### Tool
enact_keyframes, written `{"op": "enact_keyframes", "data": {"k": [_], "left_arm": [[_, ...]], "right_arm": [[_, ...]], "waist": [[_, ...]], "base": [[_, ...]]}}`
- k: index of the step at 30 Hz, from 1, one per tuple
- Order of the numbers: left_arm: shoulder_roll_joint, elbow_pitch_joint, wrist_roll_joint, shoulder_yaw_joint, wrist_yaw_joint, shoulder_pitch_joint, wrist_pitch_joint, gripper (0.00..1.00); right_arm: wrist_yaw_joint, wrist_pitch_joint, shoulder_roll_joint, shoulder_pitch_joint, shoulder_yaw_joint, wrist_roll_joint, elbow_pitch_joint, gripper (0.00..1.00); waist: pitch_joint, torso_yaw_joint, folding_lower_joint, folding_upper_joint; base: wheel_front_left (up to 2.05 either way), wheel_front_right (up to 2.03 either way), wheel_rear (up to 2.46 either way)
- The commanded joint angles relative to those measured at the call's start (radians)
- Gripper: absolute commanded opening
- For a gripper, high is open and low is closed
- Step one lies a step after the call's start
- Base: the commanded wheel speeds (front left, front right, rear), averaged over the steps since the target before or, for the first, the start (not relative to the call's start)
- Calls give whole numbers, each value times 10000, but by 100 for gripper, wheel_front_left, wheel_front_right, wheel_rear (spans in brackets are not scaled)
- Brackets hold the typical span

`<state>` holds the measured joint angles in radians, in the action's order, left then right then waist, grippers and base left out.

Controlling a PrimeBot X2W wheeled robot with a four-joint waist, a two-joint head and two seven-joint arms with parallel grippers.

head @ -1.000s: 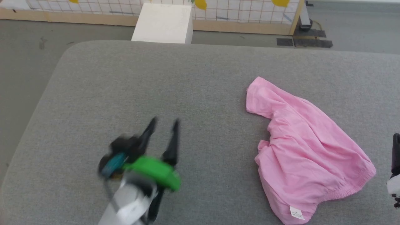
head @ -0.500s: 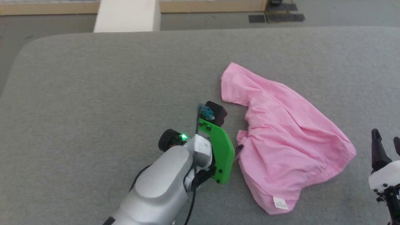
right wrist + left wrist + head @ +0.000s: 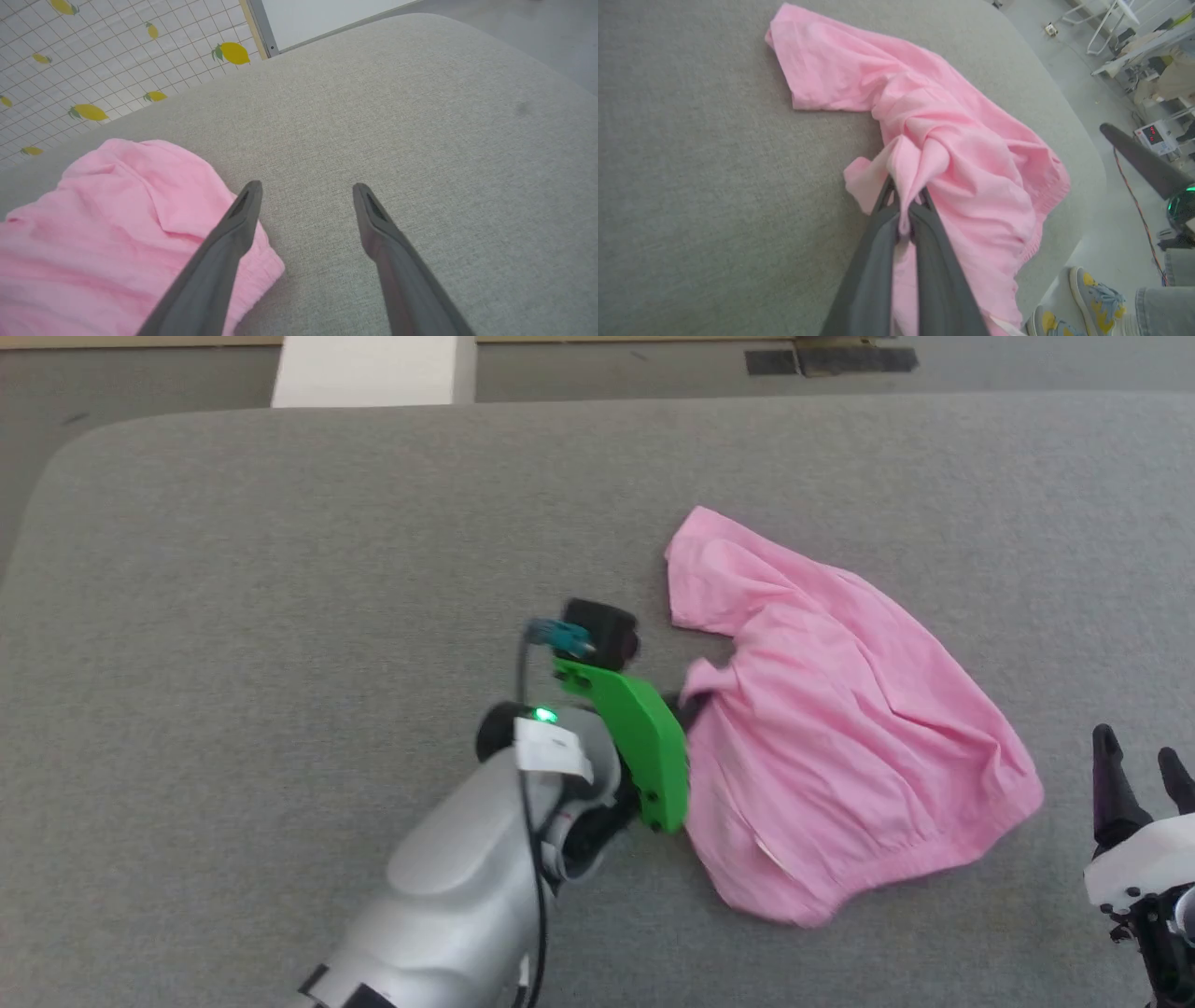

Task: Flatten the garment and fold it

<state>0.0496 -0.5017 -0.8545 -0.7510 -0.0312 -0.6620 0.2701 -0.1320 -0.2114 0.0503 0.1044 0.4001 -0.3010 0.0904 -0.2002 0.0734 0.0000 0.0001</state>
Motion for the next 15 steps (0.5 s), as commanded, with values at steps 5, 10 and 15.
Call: {"op": "enact_keyframes", "data": {"k": [5, 10, 15], "left_arm": [[987, 838, -300, 1166, 861, 559, -959, 0], [2158, 2161, -533, 2134, 2252, 2202, -1224, 0], [3065, 3773, -875, 2944, 3761, 4418, -1211, 0]], "right_arm": [[13, -84, -1, -16, -272, 182, 99, 100], [13, -150, -1, -175, -532, 175, 208, 100], [13, -183, -1, -270, -772, 158, 256, 100]], "waist": [[778, -966, 0, -1], [1131, -1636, 0, -1], [1288, -2204, 0, -1]], "base": [[0, 0, 0], [0, 0, 0], [0, 0, 0]]}}
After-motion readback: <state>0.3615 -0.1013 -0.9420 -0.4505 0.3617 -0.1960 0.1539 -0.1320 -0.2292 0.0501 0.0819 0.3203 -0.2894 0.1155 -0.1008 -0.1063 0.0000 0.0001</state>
